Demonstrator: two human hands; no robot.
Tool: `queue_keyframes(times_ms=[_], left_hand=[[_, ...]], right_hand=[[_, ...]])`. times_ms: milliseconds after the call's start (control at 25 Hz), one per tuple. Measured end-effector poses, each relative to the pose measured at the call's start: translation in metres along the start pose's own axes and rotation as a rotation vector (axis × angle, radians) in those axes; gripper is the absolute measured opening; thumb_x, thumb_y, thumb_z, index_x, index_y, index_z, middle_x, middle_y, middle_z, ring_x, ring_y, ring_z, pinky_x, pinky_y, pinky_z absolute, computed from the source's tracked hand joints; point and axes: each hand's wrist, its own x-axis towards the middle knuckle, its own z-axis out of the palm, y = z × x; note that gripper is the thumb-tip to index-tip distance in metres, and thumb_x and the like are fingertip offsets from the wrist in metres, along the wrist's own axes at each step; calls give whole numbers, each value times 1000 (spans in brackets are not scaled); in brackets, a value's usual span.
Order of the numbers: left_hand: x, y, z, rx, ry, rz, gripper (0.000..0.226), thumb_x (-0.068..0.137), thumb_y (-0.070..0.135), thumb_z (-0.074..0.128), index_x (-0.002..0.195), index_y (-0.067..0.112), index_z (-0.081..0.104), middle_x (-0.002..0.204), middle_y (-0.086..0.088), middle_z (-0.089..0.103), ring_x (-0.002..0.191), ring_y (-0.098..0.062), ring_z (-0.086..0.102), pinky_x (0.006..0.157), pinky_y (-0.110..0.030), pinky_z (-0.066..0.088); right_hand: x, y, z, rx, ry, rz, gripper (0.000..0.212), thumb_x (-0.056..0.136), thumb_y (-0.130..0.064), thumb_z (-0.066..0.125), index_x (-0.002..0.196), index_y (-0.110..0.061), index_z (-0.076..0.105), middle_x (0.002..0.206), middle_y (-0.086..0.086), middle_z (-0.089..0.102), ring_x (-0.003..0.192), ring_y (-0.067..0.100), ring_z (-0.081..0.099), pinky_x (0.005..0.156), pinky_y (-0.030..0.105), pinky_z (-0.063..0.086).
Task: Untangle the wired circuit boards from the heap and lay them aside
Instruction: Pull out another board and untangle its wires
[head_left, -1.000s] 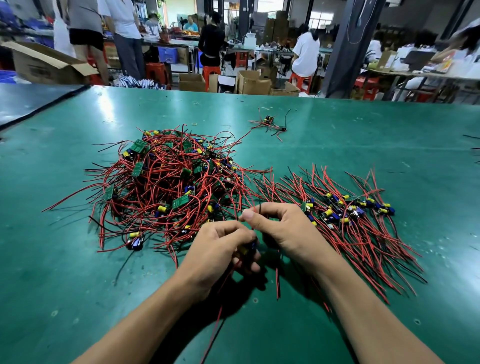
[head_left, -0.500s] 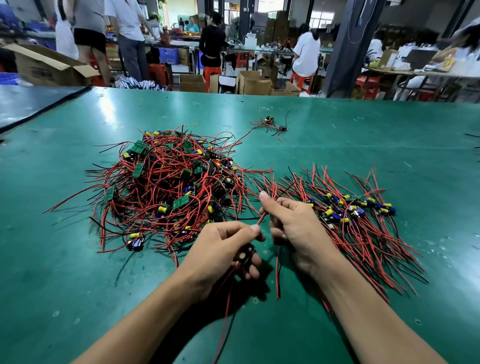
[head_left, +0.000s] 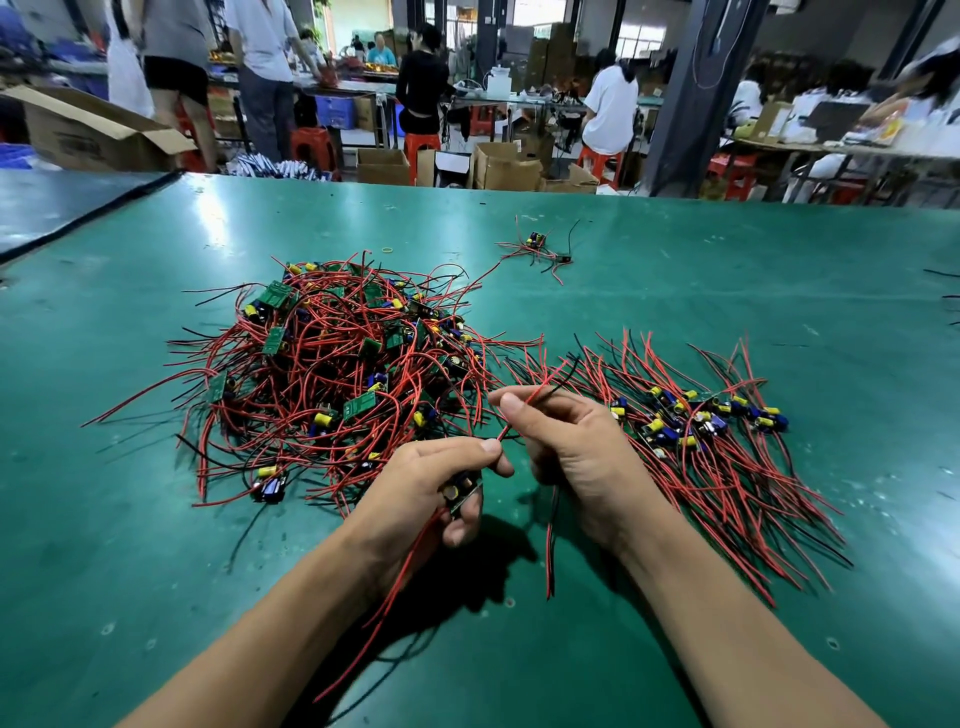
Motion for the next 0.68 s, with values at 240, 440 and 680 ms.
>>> queue_keyframes(times_ms=[240, 440, 680], left_hand=[[0, -3, 5, 40, -26, 7, 22, 84, 27, 63, 70, 13, 72, 45, -6, 45, 32, -14, 35, 36, -16, 29], [-2, -7, 8, 173, 74, 63, 22, 92, 23, 62, 79, 10, 75, 46, -7, 51, 36, -16, 39, 38, -18, 32], [-4, -10, 9, 383, 49, 126, 23, 97, 25, 57, 90, 14, 75, 50, -5, 51, 40, -15, 48, 45, -23, 34]], right_hand=[[8, -1, -9, -88, 389, -206, 15, 87, -23, 76, 76, -14, 72, 47, -15, 52, 44, -2, 44, 50, 8, 35], [7, -2, -17, -357, 439, -272, 27, 96, -37, 65, 81, -17, 77, 60, -11, 63, 55, 5, 48, 58, 24, 38], [7, -11, -5, 234, 223, 43, 32, 88, -43, 63, 70, -18, 72, 58, -5, 42, 37, 3, 24, 37, 17, 21]])
